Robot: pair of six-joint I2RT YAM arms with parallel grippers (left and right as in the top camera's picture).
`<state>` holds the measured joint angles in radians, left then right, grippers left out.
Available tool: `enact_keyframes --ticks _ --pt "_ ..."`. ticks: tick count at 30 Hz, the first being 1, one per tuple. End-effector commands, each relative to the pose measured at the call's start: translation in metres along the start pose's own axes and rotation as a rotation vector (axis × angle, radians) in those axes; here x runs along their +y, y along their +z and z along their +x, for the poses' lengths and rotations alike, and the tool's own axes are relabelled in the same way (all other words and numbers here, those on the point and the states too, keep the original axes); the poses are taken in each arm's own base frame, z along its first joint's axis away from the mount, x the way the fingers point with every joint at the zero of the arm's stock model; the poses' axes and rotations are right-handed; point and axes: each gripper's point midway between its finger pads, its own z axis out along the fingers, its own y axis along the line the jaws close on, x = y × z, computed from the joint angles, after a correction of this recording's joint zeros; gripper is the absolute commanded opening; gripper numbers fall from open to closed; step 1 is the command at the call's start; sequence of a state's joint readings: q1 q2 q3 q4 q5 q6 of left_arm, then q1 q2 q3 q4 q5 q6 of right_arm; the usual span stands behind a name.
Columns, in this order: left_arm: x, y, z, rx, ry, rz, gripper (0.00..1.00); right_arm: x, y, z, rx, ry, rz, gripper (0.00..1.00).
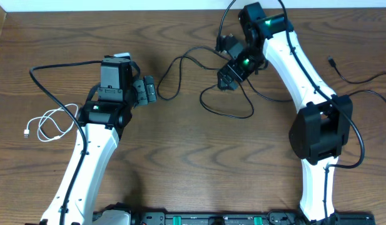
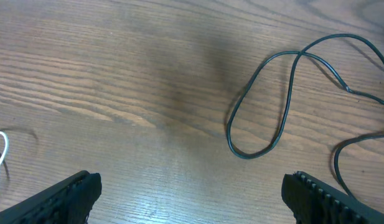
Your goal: Untangle cables
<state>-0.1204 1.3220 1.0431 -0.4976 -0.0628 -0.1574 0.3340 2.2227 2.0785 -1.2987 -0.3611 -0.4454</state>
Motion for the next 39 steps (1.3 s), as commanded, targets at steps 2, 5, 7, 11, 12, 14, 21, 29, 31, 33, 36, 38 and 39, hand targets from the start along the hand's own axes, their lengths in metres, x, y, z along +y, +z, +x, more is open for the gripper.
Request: enact_keyframes --ticks 2,5,7,11,12,14,21,29,31,33,36,38,39 --pt "0.003 -0.002 -0.004 -0.012 -0.007 -0.016 0.98 0.005 -0.002 0.019 0.085 0.024 0.008 0.99" --pt "0.003 -0.002 -0.004 -0.012 -0.007 -0.016 0.98 0.011 -0.003 0.028 0.122 0.048 -0.013 0.99" --pt "0.003 -0.002 -0.004 -0.012 -0.007 -0.016 0.98 0.012 -0.002 0.029 0.126 0.096 -0.011 0.99" --pt "0.003 -0.002 -0.004 -0.012 -0.007 -0.016 0.98 0.013 0.011 0.029 0.127 0.120 -0.011 0.99" --pt "0.003 -0.002 -0.004 -0.012 -0.007 -0.016 0.98 0.014 0.018 0.031 0.131 0.118 -0.013 0.99" --pt "0.003 -0.002 -0.004 -0.012 -0.007 -0.016 0.98 0.013 0.037 0.034 0.132 0.150 -0.010 0.99" --pt "0.003 -0.002 -0.004 -0.012 -0.007 -0.016 0.98 -0.011 0.090 0.030 0.016 0.399 0.043 0.96" --pt "0.003 -0.002 -0.004 -0.012 -0.007 -0.016 0.98 -0.036 0.111 0.047 0.011 0.402 0.169 0.94" --pt "0.003 -0.002 -0.004 -0.012 -0.007 -0.016 0.97 -0.038 0.119 0.048 -0.006 0.397 0.172 0.93" --pt "0.003 -0.002 -0.004 -0.012 -0.007 -0.016 0.98 -0.039 0.127 0.050 -0.024 0.388 0.175 0.93" --pt "0.003 -0.002 -0.004 -0.012 -0.007 -0.016 0.98 -0.040 0.144 0.053 -0.065 0.384 0.181 0.94" --pt "0.003 -0.002 -0.004 -0.012 -0.007 -0.016 0.99 -0.041 0.151 0.056 -0.090 0.395 0.183 0.95" --pt "0.003 -0.002 -0.004 -0.012 -0.007 -0.016 0.98 -0.042 0.154 0.057 -0.096 0.400 0.184 0.94"
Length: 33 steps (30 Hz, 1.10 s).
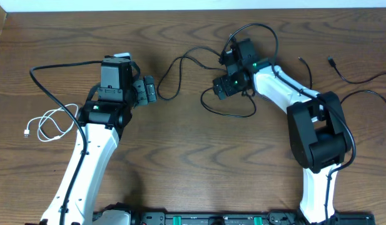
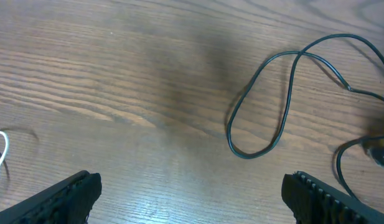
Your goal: Untangle cables
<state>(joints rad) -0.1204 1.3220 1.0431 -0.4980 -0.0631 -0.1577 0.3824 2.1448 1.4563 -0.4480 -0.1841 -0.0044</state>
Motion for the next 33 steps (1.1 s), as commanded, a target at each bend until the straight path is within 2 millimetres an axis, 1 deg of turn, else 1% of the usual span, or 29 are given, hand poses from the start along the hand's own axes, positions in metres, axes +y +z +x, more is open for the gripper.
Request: enact_keyframes --ticks 1,3,6,9,12,14,17,20,21,22,24,25,26,28,33 --pt "0.003 -0.002 -0.004 -0.012 -0.007 -0.015 0.98 -0.003 0.041 0.064 0.141 0.084 -0.003 0.94" --pt "0.003 -0.002 -0.004 -0.012 -0.007 -0.015 0.98 -0.004 0.046 0.066 0.131 0.089 -0.003 0.93" --pt "0.003 -0.002 -0.004 -0.012 -0.007 -0.015 0.98 -0.006 0.059 0.070 0.128 0.108 -0.002 0.91" --pt "0.003 -0.002 -0.004 -0.012 -0.007 -0.015 0.98 -0.010 0.079 0.073 0.112 0.126 -0.002 0.90" --pt "0.003 -0.002 -0.004 -0.012 -0.007 -0.015 0.98 -0.013 0.103 0.081 0.101 0.134 -0.003 0.90" --pt "0.003 -0.002 -0.004 -0.012 -0.007 -0.015 0.98 -0.016 0.115 0.084 0.090 0.132 -0.003 0.91" --pt "0.003 -0.002 -0.004 -0.012 -0.007 -0.015 0.98 -0.018 0.128 0.083 0.059 0.130 -0.005 0.91" --pt "0.003 -0.002 -0.004 -0.012 -0.007 -0.015 0.98 -0.023 0.142 0.070 -0.029 0.167 -0.005 0.91" --pt "0.003 -0.002 -0.004 -0.012 -0.007 -0.015 0.98 -0.028 0.146 0.060 -0.085 0.202 0.009 0.97" --pt "0.003 -0.002 -0.004 -0.012 -0.007 -0.015 0.98 -0.030 0.147 0.056 -0.105 0.216 0.016 0.99" --pt "0.003 -0.002 -0.004 -0.012 -0.007 -0.015 0.98 -0.038 0.148 0.038 -0.200 0.249 0.047 0.99" --pt "0.003 -0.002 -0.004 -0.012 -0.007 -0.015 0.98 -0.041 0.149 0.034 -0.222 0.255 0.056 0.98" --pt "0.003 -0.002 -0.004 -0.012 -0.007 -0.015 0.98 -0.047 0.149 0.024 -0.268 0.263 0.071 0.97" --pt "0.003 -0.002 -0.004 -0.012 -0.007 -0.015 0.98 -0.057 0.149 0.014 -0.306 0.274 0.097 0.96" --pt "0.003 -0.002 -0.004 -0.012 -0.007 -0.015 0.98 -0.103 0.152 -0.010 -0.379 0.327 0.183 0.96"
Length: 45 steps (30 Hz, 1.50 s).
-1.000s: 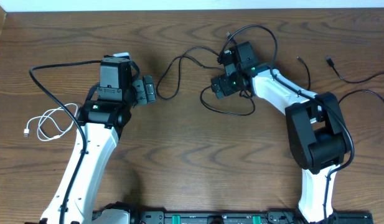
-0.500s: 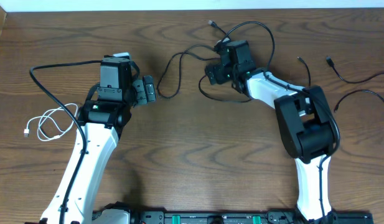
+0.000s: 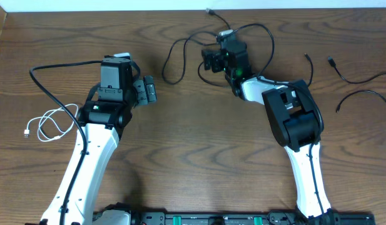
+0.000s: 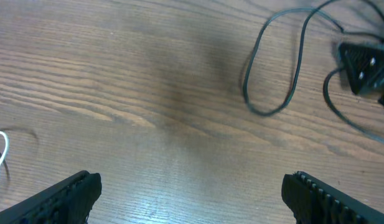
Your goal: Untangle cables
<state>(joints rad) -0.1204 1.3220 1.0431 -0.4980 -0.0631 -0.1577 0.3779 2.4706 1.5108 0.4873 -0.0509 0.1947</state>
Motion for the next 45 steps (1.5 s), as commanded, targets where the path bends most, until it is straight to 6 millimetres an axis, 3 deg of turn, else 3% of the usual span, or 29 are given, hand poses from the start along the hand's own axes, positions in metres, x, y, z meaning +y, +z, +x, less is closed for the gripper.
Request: enact_keyframes --ticks 1,6,11,14,24,30,31,37,40,45 --pt "0.003 -0.002 -0.004 -0.012 -0.007 -0.015 0.98 -0.083 0.009 0.140 0.276 0.154 0.198 0.97" --pt "0.003 -0.002 -0.004 -0.012 -0.007 -0.015 0.98 -0.127 0.017 0.094 0.178 0.201 0.239 0.99" --pt "0.003 -0.002 -0.004 -0.012 -0.007 -0.015 0.98 -0.156 0.020 0.053 0.121 0.241 0.192 0.98" --pt "0.003 -0.002 -0.004 -0.012 -0.007 -0.015 0.98 -0.155 0.021 0.030 0.098 0.228 0.108 0.95" --pt "0.003 -0.002 -0.004 -0.012 -0.007 -0.015 0.98 -0.138 0.004 -0.009 0.210 0.034 0.068 0.98" --pt "0.003 -0.002 -0.004 -0.012 -0.007 -0.015 0.98 -0.119 -0.041 -0.055 0.265 0.019 0.052 0.99" --pt "0.003 -0.002 -0.004 -0.012 -0.007 -0.015 0.98 -0.112 -0.059 -0.069 0.288 0.018 0.051 0.99" --pt "0.003 -0.002 -0.004 -0.012 -0.007 -0.015 0.98 -0.088 -0.131 -0.104 0.374 -0.038 0.040 0.99" --pt "0.003 -0.002 -0.004 -0.012 -0.007 -0.015 0.98 -0.084 -0.160 -0.104 0.441 -0.024 0.065 0.99" --pt "0.003 -0.002 -0.004 -0.012 -0.007 -0.015 0.98 -0.102 -0.187 -0.063 0.634 -0.019 0.194 0.99"
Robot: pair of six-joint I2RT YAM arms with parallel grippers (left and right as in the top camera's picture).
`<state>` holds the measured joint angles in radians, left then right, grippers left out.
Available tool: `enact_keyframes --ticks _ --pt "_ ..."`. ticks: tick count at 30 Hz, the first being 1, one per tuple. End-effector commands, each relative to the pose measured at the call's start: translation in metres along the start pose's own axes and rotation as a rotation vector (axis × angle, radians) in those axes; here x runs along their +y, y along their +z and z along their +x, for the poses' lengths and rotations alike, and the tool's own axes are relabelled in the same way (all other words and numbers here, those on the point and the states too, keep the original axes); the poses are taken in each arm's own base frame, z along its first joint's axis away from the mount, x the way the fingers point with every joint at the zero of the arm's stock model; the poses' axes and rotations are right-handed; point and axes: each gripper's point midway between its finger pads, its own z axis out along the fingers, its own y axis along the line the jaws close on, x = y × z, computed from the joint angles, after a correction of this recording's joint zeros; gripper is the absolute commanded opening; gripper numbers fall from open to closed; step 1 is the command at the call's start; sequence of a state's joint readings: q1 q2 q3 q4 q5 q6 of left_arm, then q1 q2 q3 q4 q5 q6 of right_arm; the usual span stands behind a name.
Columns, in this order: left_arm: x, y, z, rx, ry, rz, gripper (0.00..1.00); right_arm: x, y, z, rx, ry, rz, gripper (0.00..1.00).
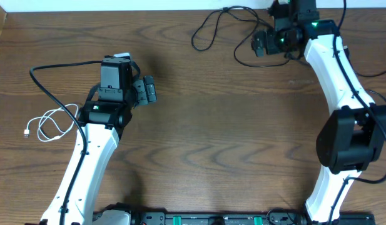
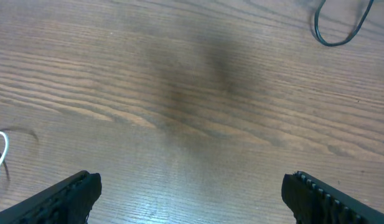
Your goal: Untangle cables
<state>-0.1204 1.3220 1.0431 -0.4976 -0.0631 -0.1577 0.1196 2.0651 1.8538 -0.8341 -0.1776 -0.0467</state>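
A thin black cable lies looped along the table's far edge, right of centre. My right gripper sits at the far right, shut on the black cable, which curls around and below it. My left gripper hovers over bare wood at the left and stands open. In the left wrist view its two fingers are wide apart with nothing between them. Only the bottom of a black cable loop shows at the top right of that view. A coiled white cable lies apart at the far left.
The brown wooden table fills the view. The left arm's own black lead arcs over the wood near the white cable. A sliver of the white cable shows at the left edge of the left wrist view.
My right gripper has moved from the far centre to the far right, and the black cable has gone with it, to the right along the far edge. The left arm has not moved.
The black cable first lay tangled mid-table with my right gripper at it. Then the gripper was lower on the tangle, then at the far centre with the cable bunched there. Now the cable lies at the far right edge. The left gripper stayed open throughout.
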Motion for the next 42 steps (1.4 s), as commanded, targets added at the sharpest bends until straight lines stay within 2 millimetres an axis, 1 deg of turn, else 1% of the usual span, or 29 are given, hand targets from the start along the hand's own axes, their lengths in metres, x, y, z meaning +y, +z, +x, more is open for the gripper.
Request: enact_keyframes --ticks 1,4,6,7,8,11,13,17,19,25,28,36,39,42 --pt "0.003 -0.002 -0.004 -0.012 -0.007 -0.015 0.98 -0.017 0.012 0.033 0.131 -0.005 0.104 0.99" --pt "0.003 -0.002 -0.004 -0.012 -0.007 -0.015 0.98 -0.022 0.020 0.058 0.225 0.004 0.123 0.99" --pt "0.003 -0.002 -0.004 -0.012 -0.007 -0.015 0.98 -0.031 0.029 0.078 0.283 0.025 0.169 0.99" --pt "0.003 -0.002 -0.004 -0.012 -0.007 -0.015 0.98 -0.035 0.031 0.083 0.297 0.033 0.188 0.99" --pt "0.003 -0.002 -0.004 -0.012 -0.007 -0.015 0.98 -0.045 0.035 0.096 0.326 0.060 0.238 0.99" --pt "0.003 -0.002 -0.004 -0.012 -0.007 -0.015 0.98 -0.058 0.042 0.118 0.361 0.110 0.301 0.99" --pt "0.003 -0.002 -0.004 -0.012 -0.007 -0.015 0.98 -0.063 0.049 0.131 0.372 0.136 0.312 0.99" --pt "0.003 -0.002 -0.004 -0.012 -0.007 -0.015 0.98 -0.074 0.070 0.161 0.373 0.156 0.319 0.99" --pt "0.003 -0.002 -0.004 -0.012 -0.007 -0.015 0.98 -0.078 0.077 0.164 0.347 0.183 0.325 0.99" --pt "0.003 -0.002 -0.004 -0.012 -0.007 -0.015 0.98 -0.084 0.092 0.162 0.263 0.198 0.331 0.99" --pt "0.003 -0.002 -0.004 -0.012 -0.007 -0.015 0.98 -0.085 0.098 0.164 0.232 0.208 0.332 0.99" --pt "0.003 -0.002 -0.004 -0.012 -0.007 -0.015 0.98 -0.089 0.118 0.179 0.154 0.232 0.336 0.99" --pt "0.003 -0.002 -0.004 -0.012 -0.007 -0.015 0.98 -0.096 0.128 0.184 0.146 0.241 0.341 0.99" --pt "0.003 -0.002 -0.004 -0.012 -0.007 -0.015 0.98 -0.106 0.143 0.192 0.138 0.261 0.344 0.99"
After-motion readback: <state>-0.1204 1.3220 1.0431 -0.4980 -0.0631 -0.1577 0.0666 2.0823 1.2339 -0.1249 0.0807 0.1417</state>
